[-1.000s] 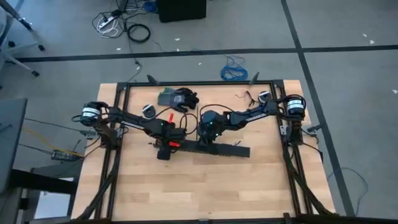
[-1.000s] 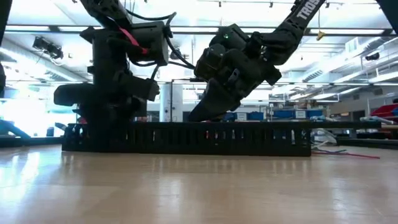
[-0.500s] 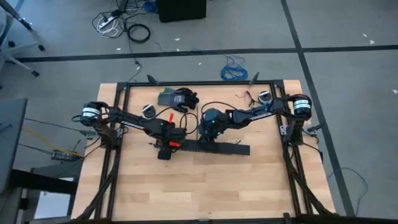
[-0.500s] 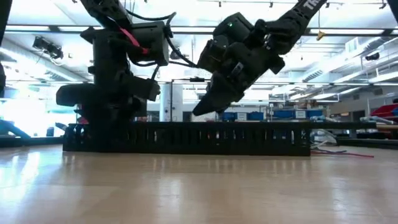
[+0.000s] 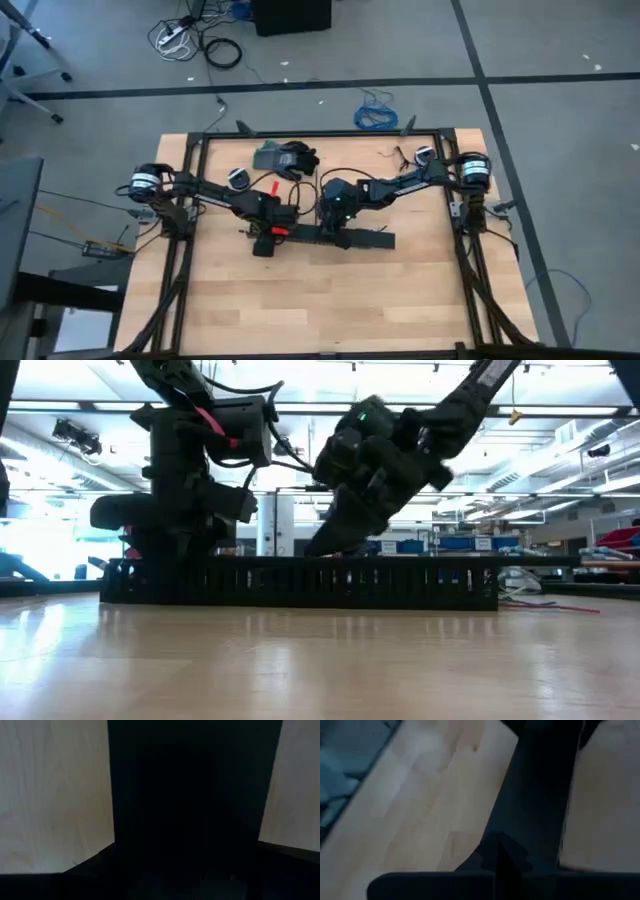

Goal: Ziptie cables
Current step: Close the black cable duct cover

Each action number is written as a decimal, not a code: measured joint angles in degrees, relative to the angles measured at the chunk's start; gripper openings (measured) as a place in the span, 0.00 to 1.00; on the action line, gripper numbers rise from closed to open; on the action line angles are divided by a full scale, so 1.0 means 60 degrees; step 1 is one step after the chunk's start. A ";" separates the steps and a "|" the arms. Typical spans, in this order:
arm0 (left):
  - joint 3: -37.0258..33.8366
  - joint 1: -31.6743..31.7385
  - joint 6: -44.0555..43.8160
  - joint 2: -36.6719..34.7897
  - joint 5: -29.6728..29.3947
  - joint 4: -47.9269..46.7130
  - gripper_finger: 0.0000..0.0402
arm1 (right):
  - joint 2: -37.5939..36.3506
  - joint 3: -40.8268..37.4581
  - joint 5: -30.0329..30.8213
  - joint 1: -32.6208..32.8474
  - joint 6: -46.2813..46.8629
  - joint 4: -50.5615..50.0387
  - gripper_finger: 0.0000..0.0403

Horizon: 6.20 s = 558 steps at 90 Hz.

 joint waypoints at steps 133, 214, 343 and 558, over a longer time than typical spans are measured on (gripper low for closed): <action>-0.1112 0.0006 -0.0437 -0.0973 -0.0209 -0.0559 0.62 | 0.0011 0.0417 -0.0376 -0.0084 -0.0140 0.0187 0.00; -0.1133 0.0011 -0.0553 -0.0965 -0.0242 -0.0432 0.62 | 0.0136 0.0541 -0.0105 -0.0089 -0.0056 -0.0486 0.00; -0.1690 0.0004 -0.0718 -0.2106 -0.0282 -0.0738 0.62 | 0.0791 0.1620 -0.0899 -0.0097 -0.0384 -0.0268 0.00; -0.2524 0.0004 -0.0509 -0.2794 0.0029 -0.0308 0.61 | 0.0773 0.1633 -0.0694 -0.0290 -0.0254 0.0165 0.00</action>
